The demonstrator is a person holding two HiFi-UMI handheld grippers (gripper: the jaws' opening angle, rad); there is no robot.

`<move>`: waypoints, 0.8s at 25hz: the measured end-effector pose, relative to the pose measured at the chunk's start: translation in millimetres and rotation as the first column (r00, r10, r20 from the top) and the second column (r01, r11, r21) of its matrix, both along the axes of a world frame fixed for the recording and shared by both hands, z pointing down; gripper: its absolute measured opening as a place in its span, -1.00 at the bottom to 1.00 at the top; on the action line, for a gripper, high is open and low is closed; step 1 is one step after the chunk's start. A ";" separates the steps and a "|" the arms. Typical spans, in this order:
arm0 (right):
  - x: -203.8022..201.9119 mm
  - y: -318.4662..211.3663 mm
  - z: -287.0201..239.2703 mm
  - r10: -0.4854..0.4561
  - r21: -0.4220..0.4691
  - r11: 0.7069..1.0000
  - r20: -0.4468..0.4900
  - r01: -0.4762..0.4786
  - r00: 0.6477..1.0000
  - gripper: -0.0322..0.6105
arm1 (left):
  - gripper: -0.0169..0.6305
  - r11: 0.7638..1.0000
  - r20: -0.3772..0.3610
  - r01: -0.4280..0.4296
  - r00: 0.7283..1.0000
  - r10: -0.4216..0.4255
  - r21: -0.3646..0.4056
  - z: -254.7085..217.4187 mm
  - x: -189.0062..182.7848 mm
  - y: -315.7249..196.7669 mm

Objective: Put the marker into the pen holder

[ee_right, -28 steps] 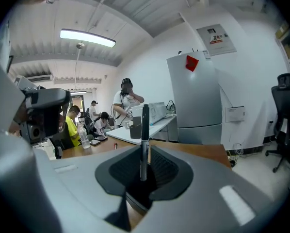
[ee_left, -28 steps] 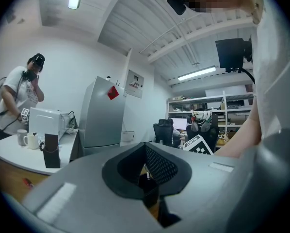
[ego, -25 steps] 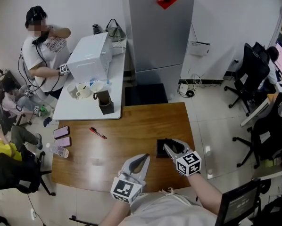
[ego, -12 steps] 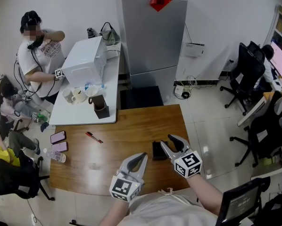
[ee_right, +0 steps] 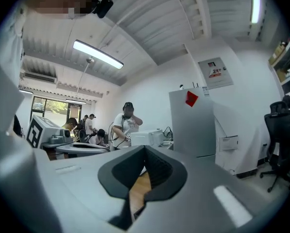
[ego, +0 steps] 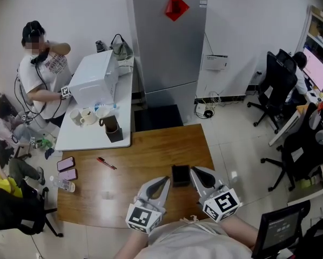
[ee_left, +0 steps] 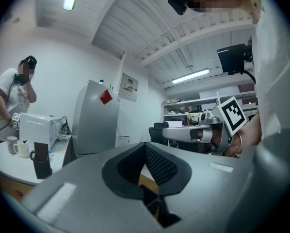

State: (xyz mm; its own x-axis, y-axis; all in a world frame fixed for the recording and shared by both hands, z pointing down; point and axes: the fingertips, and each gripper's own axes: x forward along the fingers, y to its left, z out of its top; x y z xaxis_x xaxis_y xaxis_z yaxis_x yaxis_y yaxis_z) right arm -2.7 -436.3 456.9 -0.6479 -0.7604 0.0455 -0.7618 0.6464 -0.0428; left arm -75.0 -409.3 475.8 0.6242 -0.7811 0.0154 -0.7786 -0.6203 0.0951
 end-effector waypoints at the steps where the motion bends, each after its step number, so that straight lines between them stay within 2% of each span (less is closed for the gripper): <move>1: 1.4 3.7 2.0 0.004 -0.006 1.000 -0.006 -0.004 1.000 -0.90 | -0.90 1.000 -0.001 -0.001 1.000 0.001 0.001 0.0 -0.4 2.6; 11: -9.0 43.4 18.6 0.025 -0.044 0.999 -0.029 -0.026 0.999 -0.90 | -0.90 0.999 -0.014 -0.022 1.000 0.023 0.028 -7.3 -20.9 30.5; 17: -19.4 80.0 19.6 0.031 -0.027 0.999 -0.044 -0.032 0.999 -0.90 | -0.90 0.999 -0.021 -0.040 0.999 0.040 0.004 4.0 -24.5 64.8; 20: -24.1 100.5 18.0 0.011 -0.010 1.000 -0.055 -0.011 0.998 -0.90 | -0.90 1.000 -0.023 -0.017 1.000 0.017 0.008 2.4 -30.1 80.9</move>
